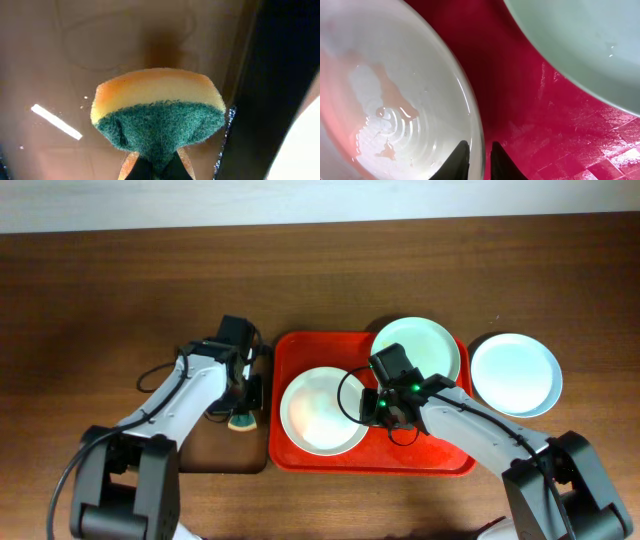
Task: Clean dirty plates on tray and stack at the side
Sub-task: 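Return the sponge to the black dish and withdraw the left gripper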
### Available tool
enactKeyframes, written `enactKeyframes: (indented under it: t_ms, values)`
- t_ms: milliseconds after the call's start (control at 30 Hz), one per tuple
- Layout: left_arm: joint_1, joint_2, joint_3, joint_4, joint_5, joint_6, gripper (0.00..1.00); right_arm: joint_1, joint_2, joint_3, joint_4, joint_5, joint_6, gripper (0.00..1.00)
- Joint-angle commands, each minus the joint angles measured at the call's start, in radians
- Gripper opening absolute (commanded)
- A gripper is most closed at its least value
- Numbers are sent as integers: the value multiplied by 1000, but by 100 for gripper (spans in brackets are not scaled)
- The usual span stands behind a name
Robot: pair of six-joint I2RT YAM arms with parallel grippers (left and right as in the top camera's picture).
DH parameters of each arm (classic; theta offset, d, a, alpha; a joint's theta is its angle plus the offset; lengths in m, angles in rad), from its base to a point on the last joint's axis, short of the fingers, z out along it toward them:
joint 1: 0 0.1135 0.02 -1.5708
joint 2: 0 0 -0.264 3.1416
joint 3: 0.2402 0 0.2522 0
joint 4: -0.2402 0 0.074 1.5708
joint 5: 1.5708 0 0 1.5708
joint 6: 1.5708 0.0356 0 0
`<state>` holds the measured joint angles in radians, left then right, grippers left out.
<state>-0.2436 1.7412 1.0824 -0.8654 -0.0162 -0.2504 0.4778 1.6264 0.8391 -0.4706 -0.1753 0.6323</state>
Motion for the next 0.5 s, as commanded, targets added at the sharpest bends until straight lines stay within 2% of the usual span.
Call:
enactKeyframes:
  t_ms: [0, 33, 67, 200, 267, 300, 333, 433, 467]
  values:
    - [2, 17, -7, 13, -6, -2, 4, 6, 3, 2, -1, 3, 5, 17]
    - [2, 17, -7, 13, -6, -2, 29, 6, 3, 2, -1, 3, 5, 17]
    - [2, 15, -3, 11, 1, -2, 37, 6, 3, 2, -1, 3, 5, 17]
    - [3, -32, 119, -92, 23, -3, 43, 6, 3, 2, -1, 3, 5, 21]
    - [5, -106, 203, -134, 23, -3, 49, 6, 3, 2, -1, 3, 5, 22]
    - [23, -156, 239, -154, 23, -3, 57, 6, 3, 2, -1, 3, 5, 22]
    - [53, -205, 254, -161, 23, -3, 90, 6, 3, 2, 0, 3, 5, 28]
    - [135, -283, 254, -175, 23, -22, 99, 6, 4, 2, 0, 25, 5, 31]
    - [159, -285, 254, -176, 23, -23, 99, 6, 4, 2, 0, 32, 6, 30]
